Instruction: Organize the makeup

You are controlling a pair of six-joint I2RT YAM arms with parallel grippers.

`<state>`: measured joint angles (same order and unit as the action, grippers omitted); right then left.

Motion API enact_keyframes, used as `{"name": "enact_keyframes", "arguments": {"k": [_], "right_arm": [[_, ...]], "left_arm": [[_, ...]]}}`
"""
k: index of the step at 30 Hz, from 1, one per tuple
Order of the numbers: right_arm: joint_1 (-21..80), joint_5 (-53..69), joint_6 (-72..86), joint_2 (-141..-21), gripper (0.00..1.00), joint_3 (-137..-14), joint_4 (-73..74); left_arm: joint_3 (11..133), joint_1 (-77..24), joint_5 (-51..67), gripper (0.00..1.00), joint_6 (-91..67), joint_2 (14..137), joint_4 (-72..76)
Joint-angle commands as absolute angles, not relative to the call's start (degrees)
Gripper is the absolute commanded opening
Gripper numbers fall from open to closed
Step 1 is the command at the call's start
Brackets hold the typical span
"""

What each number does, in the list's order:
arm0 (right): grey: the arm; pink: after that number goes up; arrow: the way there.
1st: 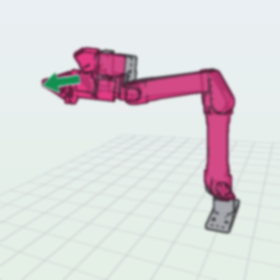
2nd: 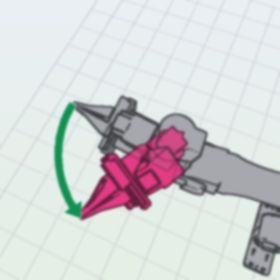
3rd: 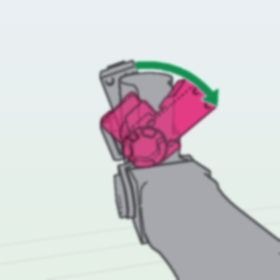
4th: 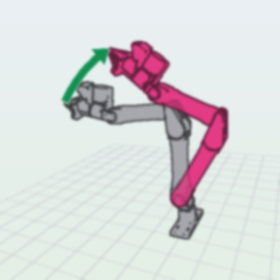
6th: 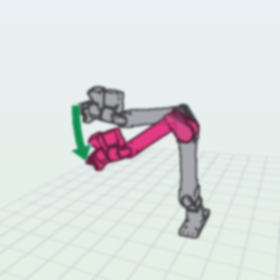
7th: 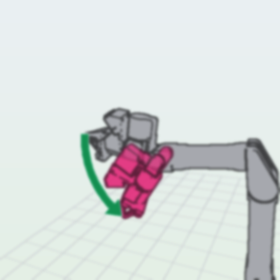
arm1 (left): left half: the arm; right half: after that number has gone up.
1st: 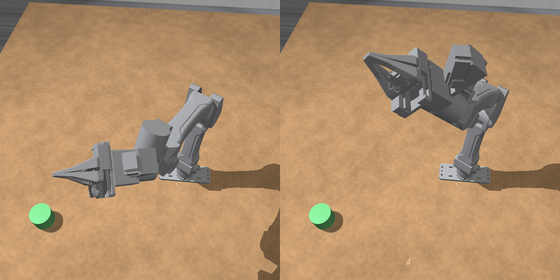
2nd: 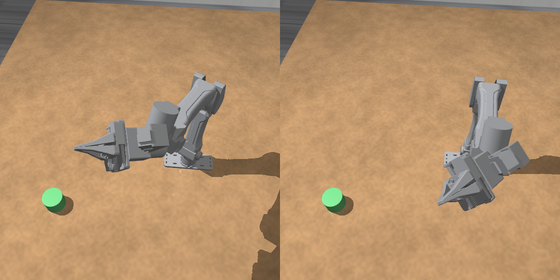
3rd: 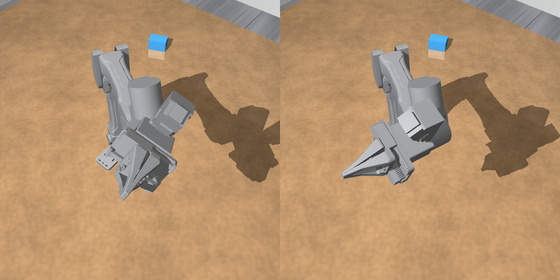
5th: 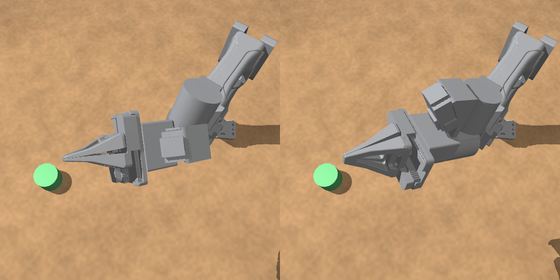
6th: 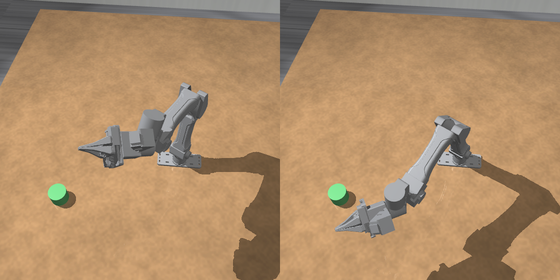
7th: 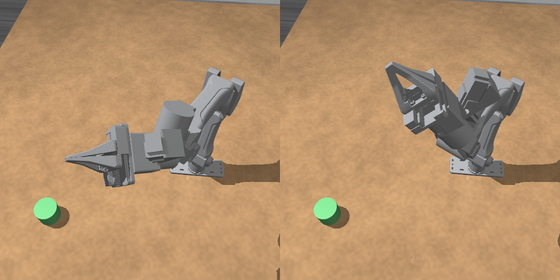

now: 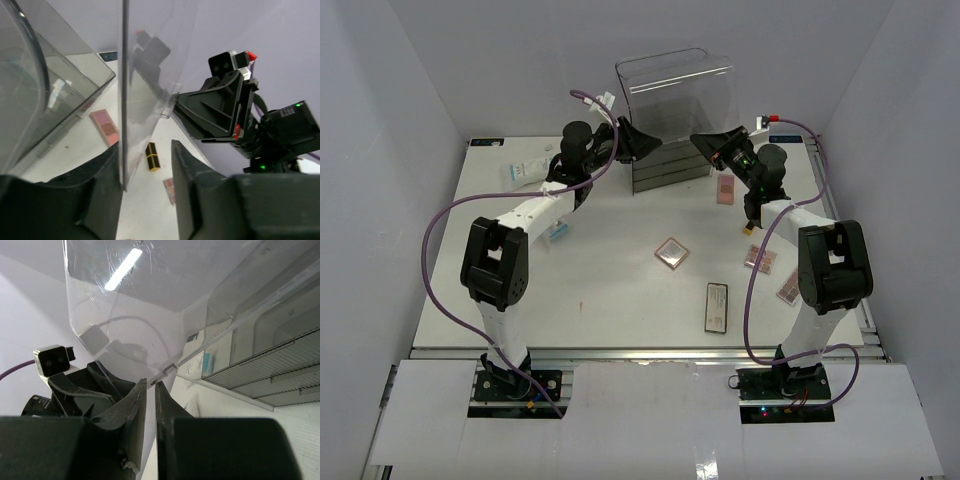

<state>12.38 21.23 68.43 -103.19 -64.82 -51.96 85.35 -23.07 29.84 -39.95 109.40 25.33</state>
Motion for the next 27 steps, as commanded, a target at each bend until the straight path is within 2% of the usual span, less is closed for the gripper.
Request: {"name": "enact_keyframes", "arguments": {"k": [1,8,12,18,27], "right_arm": [[12.83,23.18,65.77,-99.94,0.18,-66.22,-54.31],[13.1,24.64,63.06,-97.6,0.44,-63.82,-53.98],[13.09,25.62,60.27,-94.63,0.57,-61.77,-53.96],[12.89,27.95,55.64,-90.38,0.69,-56.8,-53.95],[11.39,36.39,40.34,-85.48,0.74,-50.41,-53.8]], "left_arm": [[85.78,-23.47,32.93,0.41,-41.3,107.18,26.4],[85.96,-23.47,32.21,0.19,-41.71,106.21,26.24],[86.13,-23.38,31.97,0.13,-42.21,105.71,26.82],[86.35,-22.84,31.19,0.1,-42.95,104.4,27.16],[86.56,-20.36,31.58,0.08,-45.54,102.09,27.38]]}}
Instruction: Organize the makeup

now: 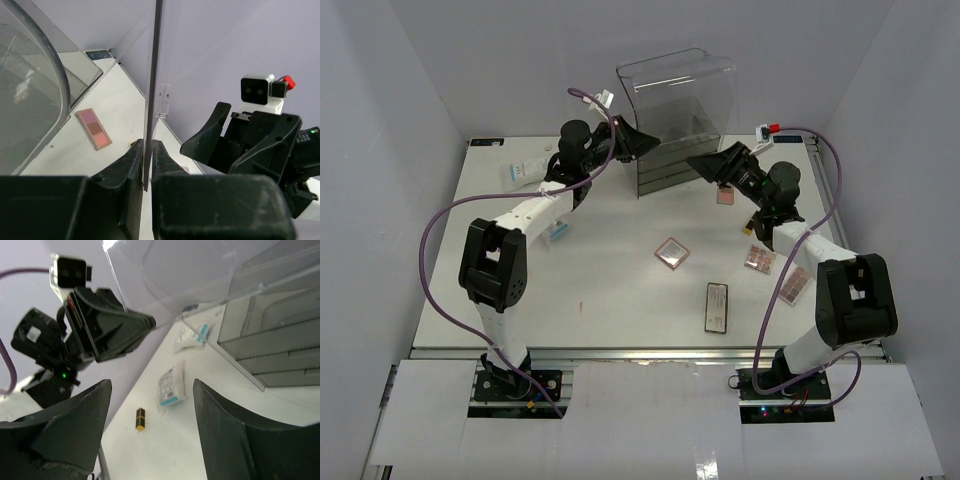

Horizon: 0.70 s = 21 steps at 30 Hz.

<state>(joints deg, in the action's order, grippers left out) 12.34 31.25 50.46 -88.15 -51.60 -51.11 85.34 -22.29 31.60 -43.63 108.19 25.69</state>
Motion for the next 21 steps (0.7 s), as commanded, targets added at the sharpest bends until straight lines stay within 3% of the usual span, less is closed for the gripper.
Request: {"name": "enact_keyframes", "arguments": {"k": [1,4,11,17,21], "right_arm": [[11.23,37.24,38.63,-85.71,0.75,-50.6,-54.26],[10.9,41.97,32.81,-87.1,0.75,-52.45,-55.35],[11.0,46.67,11.56,-92.65,0.7,-65.4,-38.87],[13.79,42.01,-6.4,-94.66,0.28,-72.85,-24.63],[15.68,38.48,-23.43,-93.99,0.26,-72.21,-19.9]], "left_arm": [[86.49,-20.19,31.71,0.08,-46.0,101.93,27.57],[86.53,-19.56,32.33,0.08,-47.49,101.67,28.14],[87.35,-18.84,33.54,0.08,-49.25,101.29,28.32],[87.01,-18.19,33.84,0.08,-49.92,100.9,28.47],[87.09,-17.88,34.14,0.08,-50.8,100.98,28.72]]}}
